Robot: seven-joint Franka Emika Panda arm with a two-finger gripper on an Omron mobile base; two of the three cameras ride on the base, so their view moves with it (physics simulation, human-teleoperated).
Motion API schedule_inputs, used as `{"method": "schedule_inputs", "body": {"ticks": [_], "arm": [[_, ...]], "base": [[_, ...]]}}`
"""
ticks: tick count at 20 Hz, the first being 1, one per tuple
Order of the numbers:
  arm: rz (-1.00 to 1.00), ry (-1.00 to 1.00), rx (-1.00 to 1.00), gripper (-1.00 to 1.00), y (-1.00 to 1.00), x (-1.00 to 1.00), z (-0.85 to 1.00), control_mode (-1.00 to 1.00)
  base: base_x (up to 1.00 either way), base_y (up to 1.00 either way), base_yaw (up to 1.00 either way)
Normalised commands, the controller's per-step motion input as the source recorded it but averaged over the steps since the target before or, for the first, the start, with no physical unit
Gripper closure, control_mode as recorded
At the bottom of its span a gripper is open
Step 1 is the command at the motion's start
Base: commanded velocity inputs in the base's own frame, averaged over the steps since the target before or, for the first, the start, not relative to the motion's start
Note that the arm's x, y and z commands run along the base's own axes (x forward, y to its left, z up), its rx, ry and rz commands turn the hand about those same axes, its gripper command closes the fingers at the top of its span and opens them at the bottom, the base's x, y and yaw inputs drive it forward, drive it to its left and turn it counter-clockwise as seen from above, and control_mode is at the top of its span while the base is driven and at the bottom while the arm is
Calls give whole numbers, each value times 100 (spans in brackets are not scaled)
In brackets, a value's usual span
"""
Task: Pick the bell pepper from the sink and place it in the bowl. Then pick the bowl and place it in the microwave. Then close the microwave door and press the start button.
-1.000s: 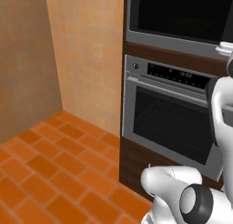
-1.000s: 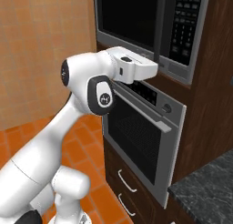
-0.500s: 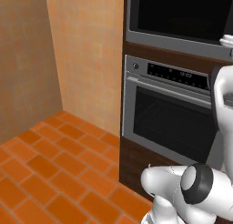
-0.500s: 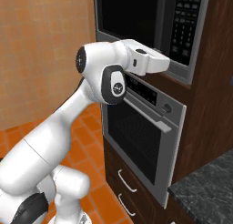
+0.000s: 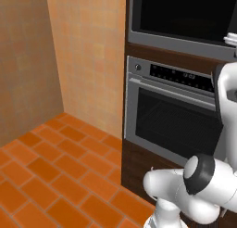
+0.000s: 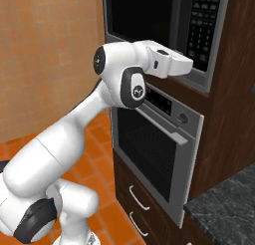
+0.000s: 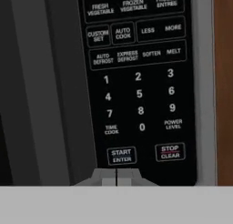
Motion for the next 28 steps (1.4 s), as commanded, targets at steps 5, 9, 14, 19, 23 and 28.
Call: {"method": "schedule_inputs", "body": {"ticks": [5,9,14,19,23,28], "arm": [[0,0,1,100,-24,15,0,-100],[0,0,1,100,-23,6,0,-100],[0,0,0,100,-16,2,-6,-100],[0,0,0,100,-1,23,-19,-100],[-1,0,0,100,0,49,-3,-100],[8,-2,4,100,-12,49,-4,-100]], "base": [[0,0,0],[0,0,0],[0,0,0],[0,0,0],[0,0,0],[0,0,0]]}}
